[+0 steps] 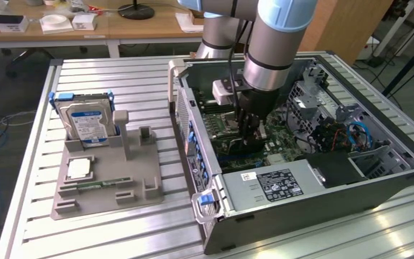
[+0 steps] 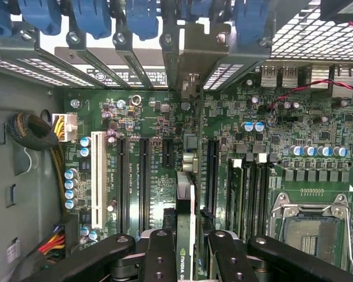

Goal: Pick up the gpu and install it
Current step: 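Insert the gpu into the slot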

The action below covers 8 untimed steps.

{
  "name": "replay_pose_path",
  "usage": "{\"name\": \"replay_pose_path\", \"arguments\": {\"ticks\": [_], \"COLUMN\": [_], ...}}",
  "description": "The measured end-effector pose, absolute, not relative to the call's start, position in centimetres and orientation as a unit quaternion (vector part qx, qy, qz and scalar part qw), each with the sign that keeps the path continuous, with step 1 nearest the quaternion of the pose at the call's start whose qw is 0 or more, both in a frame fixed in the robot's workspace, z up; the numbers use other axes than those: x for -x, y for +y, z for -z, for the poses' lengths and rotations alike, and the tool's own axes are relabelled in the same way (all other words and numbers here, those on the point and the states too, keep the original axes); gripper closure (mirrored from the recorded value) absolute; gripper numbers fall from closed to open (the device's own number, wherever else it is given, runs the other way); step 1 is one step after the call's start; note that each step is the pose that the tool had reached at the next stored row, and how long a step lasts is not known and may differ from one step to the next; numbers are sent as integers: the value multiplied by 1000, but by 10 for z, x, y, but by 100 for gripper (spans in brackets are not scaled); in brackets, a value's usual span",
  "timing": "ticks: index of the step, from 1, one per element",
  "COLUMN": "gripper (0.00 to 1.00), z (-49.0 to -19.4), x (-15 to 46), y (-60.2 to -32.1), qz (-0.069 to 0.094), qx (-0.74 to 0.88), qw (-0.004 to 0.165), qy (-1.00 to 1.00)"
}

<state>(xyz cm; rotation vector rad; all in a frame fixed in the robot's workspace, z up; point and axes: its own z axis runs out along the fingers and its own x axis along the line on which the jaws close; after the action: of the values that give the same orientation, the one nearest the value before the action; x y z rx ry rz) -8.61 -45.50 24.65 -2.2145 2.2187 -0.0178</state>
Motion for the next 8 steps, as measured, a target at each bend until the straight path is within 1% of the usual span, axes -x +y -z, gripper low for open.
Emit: {"name": "replay_pose_path", "arguments": {"ticks": [8], "gripper": [74], "z": [-246], "x": [86], "y": [-455], "qz": [6], "qx": [706], "qw": [4], "qy": [708]}}
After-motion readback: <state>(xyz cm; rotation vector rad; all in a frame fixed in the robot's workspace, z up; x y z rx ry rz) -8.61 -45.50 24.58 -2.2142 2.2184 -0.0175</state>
